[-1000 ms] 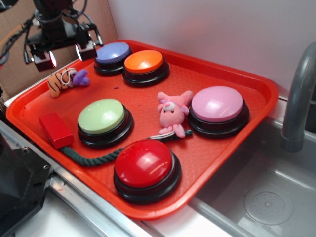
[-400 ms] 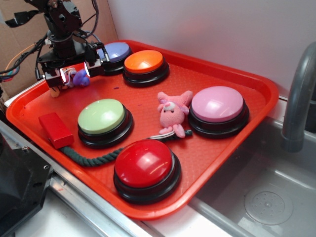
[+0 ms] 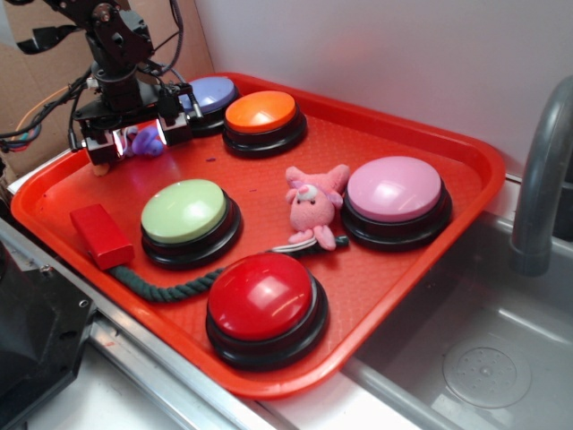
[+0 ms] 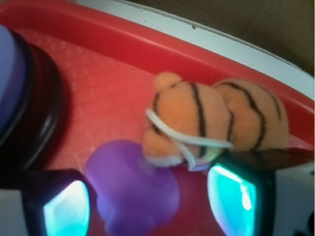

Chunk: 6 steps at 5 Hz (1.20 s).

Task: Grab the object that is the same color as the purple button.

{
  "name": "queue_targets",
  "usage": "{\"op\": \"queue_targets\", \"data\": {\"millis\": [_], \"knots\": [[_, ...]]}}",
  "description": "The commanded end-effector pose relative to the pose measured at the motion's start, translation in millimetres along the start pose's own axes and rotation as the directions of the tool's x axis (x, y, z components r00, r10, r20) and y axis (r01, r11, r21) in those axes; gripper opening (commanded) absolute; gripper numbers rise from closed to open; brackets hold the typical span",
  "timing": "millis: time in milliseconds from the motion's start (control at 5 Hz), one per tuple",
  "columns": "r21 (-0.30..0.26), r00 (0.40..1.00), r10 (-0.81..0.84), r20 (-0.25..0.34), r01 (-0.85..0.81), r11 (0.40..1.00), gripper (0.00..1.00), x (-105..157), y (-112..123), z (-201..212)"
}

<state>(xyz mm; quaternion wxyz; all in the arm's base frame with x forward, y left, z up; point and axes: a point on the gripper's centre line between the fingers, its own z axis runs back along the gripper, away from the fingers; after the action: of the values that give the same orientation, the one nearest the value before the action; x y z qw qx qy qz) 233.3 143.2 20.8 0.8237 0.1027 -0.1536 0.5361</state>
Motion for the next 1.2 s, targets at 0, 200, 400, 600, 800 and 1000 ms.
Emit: {"op": "queue_targets", "data": {"millis": [0, 200, 400, 600, 800, 1000], "knots": [[-0.029, 0.998, 0.044, 0.045, -0.042, 0.999, 0.0, 18, 6, 8], [-0.062, 0.999, 0.02, 0.047, -0.017, 0.998, 0.0, 18, 6, 19], [-0.128, 0.999, -0.037, 0.028, 0.04, 0.991, 0.0, 15, 7, 51], [-0.172, 0.996, -0.083, 0.027, 0.086, 0.981, 0.0, 8, 8, 83], [-0.234, 0.969, -0.246, -0.023, 0.234, 0.944, 0.0, -4, 1, 119], [-0.264, 0.892, -0.448, -0.061, 0.419, 0.869, 0.0, -25, -5, 153]]}}
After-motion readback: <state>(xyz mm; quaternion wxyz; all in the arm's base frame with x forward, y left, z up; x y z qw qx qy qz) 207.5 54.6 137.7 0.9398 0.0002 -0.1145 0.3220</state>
